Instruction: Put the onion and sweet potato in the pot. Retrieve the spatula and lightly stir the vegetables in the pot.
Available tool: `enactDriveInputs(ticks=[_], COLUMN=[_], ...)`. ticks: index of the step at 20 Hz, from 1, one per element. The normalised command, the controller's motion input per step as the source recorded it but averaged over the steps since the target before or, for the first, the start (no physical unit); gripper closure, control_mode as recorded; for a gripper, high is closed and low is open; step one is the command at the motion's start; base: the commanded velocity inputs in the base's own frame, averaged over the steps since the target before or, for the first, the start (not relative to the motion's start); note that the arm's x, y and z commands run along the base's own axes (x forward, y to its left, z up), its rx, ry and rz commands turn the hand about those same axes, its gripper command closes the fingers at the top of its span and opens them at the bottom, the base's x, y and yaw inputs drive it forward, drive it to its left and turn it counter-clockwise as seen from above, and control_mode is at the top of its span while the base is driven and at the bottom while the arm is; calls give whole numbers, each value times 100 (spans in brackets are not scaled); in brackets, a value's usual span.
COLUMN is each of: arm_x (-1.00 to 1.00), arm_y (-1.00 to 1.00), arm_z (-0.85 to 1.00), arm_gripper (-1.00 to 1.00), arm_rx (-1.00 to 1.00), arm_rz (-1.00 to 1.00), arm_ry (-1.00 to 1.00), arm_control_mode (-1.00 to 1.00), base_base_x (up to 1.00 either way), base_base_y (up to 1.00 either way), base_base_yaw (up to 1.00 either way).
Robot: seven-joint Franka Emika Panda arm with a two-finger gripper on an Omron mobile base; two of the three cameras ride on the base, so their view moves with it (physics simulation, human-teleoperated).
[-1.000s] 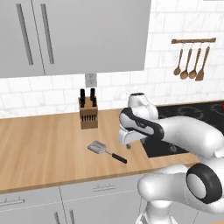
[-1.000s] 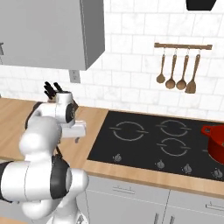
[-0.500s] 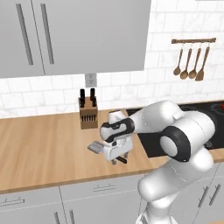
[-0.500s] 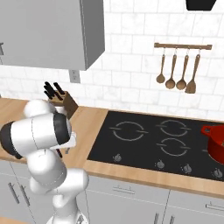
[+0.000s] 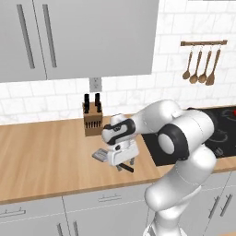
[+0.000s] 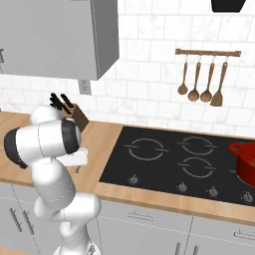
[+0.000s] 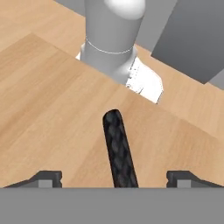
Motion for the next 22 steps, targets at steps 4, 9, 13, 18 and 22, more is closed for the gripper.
enactDriveInputs(ticks=[4, 9, 13, 18, 22], arm_x=[-78, -62, -6, -4, -62], arm_y=[-4, -23, -12, -3, -8], arm_z=[-38, -27, -38, -10, 35], arm_gripper=[-100, -100, 100, 100, 100], arm_rx=[2, 3, 2, 2, -4], arm_rz=[0, 0, 0, 0, 8], arm_ry=[-5, -7, 0, 1, -4], arm_control_mode=[-100, -100, -100, -100, -100], base_base_x=[0, 0, 0, 0, 0], base_base_y=[0, 0, 0, 0, 0], base_base_yaw=[0, 0, 0, 0, 0])
